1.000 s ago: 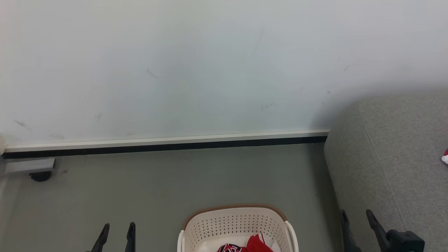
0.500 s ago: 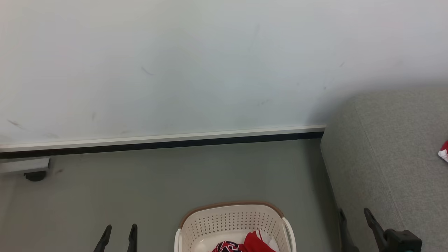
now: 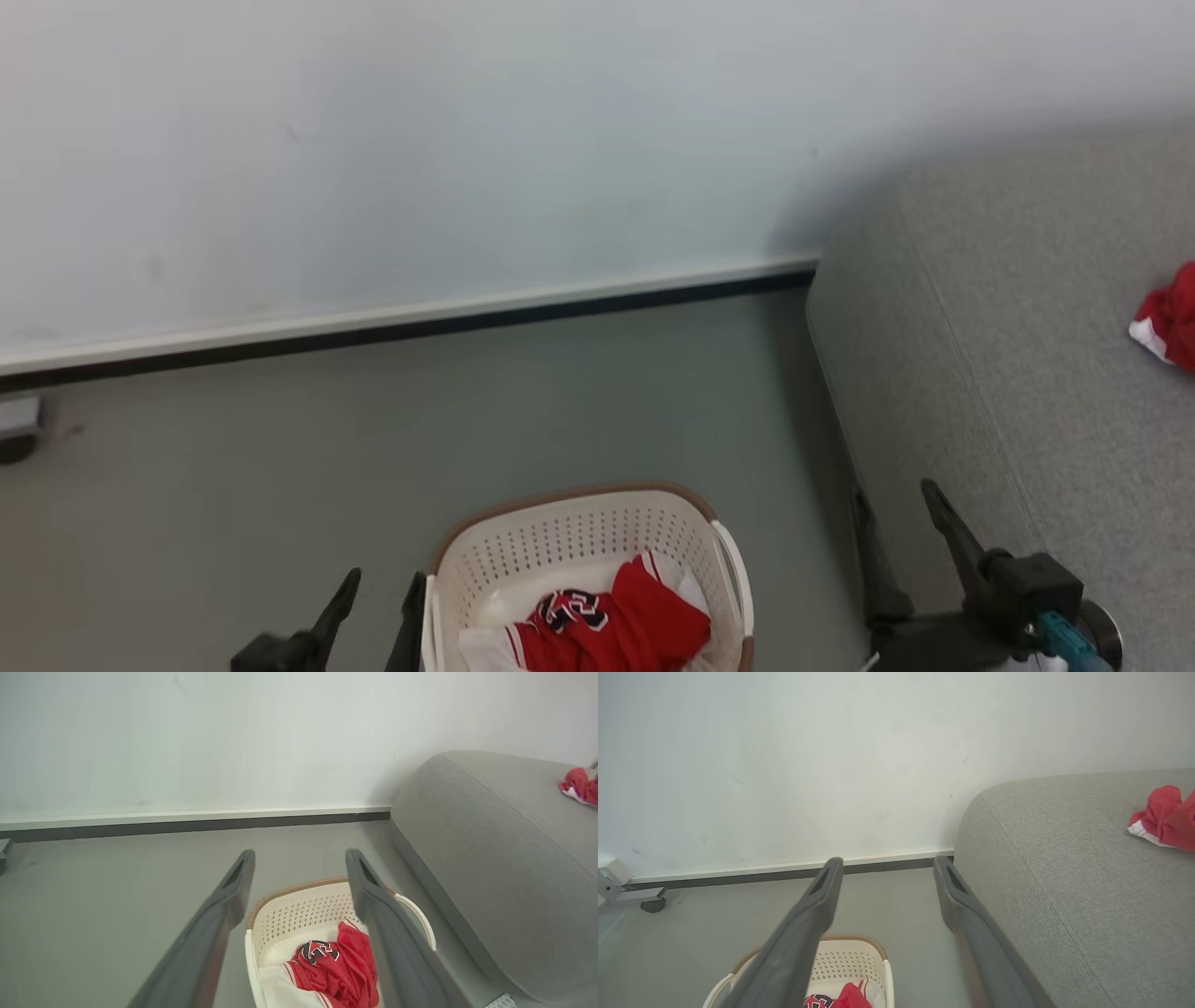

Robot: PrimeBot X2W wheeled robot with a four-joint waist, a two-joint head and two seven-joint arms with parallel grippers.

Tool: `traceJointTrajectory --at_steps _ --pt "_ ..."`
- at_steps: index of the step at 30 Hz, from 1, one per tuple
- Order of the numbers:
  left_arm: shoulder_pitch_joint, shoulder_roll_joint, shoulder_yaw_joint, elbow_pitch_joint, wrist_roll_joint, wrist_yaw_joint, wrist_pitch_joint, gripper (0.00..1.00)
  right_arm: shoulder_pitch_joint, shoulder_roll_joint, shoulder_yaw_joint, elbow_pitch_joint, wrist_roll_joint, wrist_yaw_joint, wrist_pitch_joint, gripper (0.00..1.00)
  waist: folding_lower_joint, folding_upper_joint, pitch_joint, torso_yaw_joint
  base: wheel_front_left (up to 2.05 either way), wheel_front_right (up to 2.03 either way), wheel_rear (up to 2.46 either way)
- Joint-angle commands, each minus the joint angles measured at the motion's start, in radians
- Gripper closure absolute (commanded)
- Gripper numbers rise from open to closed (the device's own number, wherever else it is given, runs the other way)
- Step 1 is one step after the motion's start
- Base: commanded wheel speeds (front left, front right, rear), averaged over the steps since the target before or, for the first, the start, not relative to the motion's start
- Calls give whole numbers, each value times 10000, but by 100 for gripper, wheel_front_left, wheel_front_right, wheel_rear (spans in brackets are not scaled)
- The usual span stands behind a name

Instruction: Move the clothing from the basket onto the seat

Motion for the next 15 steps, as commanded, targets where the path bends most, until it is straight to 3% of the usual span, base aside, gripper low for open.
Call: traceJointTrajectory --at_steps 1,15 --pt "-271 28 -53 148 58 -40 -11 0 -185 -41 67 -21 10 1 -100 0 -1 0 958 -719 0 0 0" --pt "-3713 -38 -1336 3605 727 -408 249 0 -1344 99 833 -135 15 1 -652 0 -1 0 4120 -2231 0 0 0"
